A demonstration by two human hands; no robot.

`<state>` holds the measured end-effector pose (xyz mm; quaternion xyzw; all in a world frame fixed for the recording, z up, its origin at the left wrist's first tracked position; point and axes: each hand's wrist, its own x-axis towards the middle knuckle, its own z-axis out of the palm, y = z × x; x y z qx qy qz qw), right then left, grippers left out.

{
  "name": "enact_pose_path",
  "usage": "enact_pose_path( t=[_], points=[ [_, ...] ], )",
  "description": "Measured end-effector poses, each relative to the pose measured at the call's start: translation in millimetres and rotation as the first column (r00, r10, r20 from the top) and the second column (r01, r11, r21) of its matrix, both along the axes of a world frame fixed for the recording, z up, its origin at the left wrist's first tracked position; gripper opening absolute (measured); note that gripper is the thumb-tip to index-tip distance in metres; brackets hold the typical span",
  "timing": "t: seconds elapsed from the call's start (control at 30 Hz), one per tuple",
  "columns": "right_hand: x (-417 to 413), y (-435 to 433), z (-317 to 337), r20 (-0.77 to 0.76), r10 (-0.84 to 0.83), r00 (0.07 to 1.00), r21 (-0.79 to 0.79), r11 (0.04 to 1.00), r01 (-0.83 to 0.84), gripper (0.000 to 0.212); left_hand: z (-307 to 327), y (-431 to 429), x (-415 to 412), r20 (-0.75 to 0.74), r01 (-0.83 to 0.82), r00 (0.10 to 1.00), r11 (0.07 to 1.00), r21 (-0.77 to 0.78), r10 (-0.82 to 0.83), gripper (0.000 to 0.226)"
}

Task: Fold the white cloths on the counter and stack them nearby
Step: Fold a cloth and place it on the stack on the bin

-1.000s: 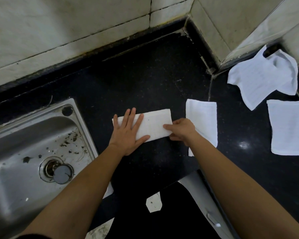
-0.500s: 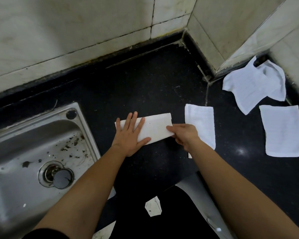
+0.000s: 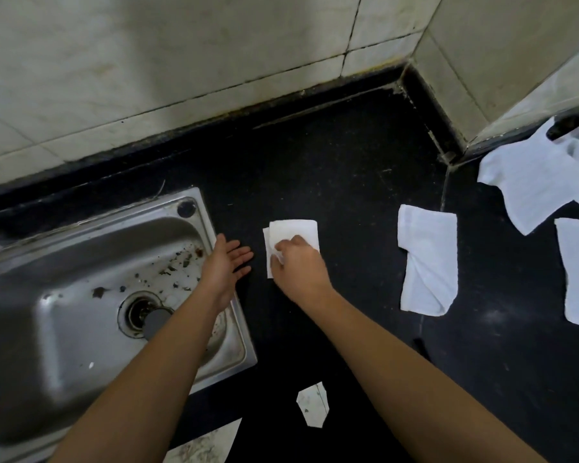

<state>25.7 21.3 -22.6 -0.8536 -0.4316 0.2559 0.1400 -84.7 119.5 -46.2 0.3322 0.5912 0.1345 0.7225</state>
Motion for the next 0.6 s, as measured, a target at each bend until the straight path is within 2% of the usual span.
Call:
enact_pose_path(
  t=[0.07, 0.1, 0.2, 0.27, 0.3, 0.33, 0.37, 0.4, 0.43, 0.47, 0.53, 0.6],
  points=[
    [-12, 0, -12, -0.034, 0.099, 0.994, -0.123, 0.987, -0.103, 0.032, 1, -3, 0, 0.015, 0.004, 1.0, 1.0, 0.002, -0.004, 0.058],
    [-16, -2, -16, -0.051, 0.116, 0.992, -0.131, 0.984, -0.121, 0.034, 1, -2, -1, 0.012, 0.007, 1.0, 1.0, 0.006, -0.007, 0.057],
    [-15, -13, -19, -0.114, 0.093, 0.989, -0.033, 0.995, -0.097, 0.037, -4, -1, -1, -0.016, 0.038, 0.999, 0.999, 0.032, -0.038, 0.05],
    [-8, -24, -19, -0.1, 0.064, 0.993, 0.066, 0.996, -0.058, 0.033, -5, -5, -1, -0.14, 0.18, 0.978, 0.968, 0.175, -0.156, 0.038],
    [-2, -30, -19, -0.045, 0.067, 0.997, 0.104, 0.993, -0.062, 0.031, -6, -6, -2, -0.269, 0.341, 0.927, 0.886, 0.313, -0.262, 0.036],
    [7, -35, -20, 0.029, 0.086, 0.996, 0.12, 0.989, -0.089, 0.032, -8, -8, -3, -0.425, 0.535, 0.833, 0.714, 0.451, -0.355, 0.04],
    [17, -40, -21, 0.102, 0.118, 0.988, 0.11, 0.985, -0.129, 0.035, -12, -11, -4, -0.577, 0.703, 0.709, 0.471, 0.533, -0.405, 0.046],
    [26, -43, -23, 0.166, 0.156, 0.974, 0.072, 0.983, -0.17, 0.041, -14, -13, -3, -0.699, 0.808, 0.586, 0.227, 0.544, -0.411, 0.053],
    [35, -45, -26, 0.216, 0.2, 0.956, 0.013, 0.978, -0.207, 0.048, -17, -14, -2, -0.788, 0.867, 0.469, 0.039, 0.496, -0.399, 0.058],
    [42, -46, -29, 0.247, 0.25, 0.936, -0.053, 0.968, -0.245, 0.055, -20, -15, 0, -0.854, 0.902, 0.36, -0.093, 0.422, -0.376, 0.062],
    [53, -44, -37, 0.263, 0.36, 0.895, -0.185, 0.93, -0.319, 0.064, -28, -14, 1, -0.93, 0.932, 0.174, -0.252, 0.262, -0.325, 0.067],
    [60, -43, -46, 0.274, 0.454, 0.848, -0.29, 0.879, -0.377, 0.069, -38, -11, -4, -0.954, 0.932, 0.06, -0.325, 0.158, -0.293, 0.07]
  ],
)
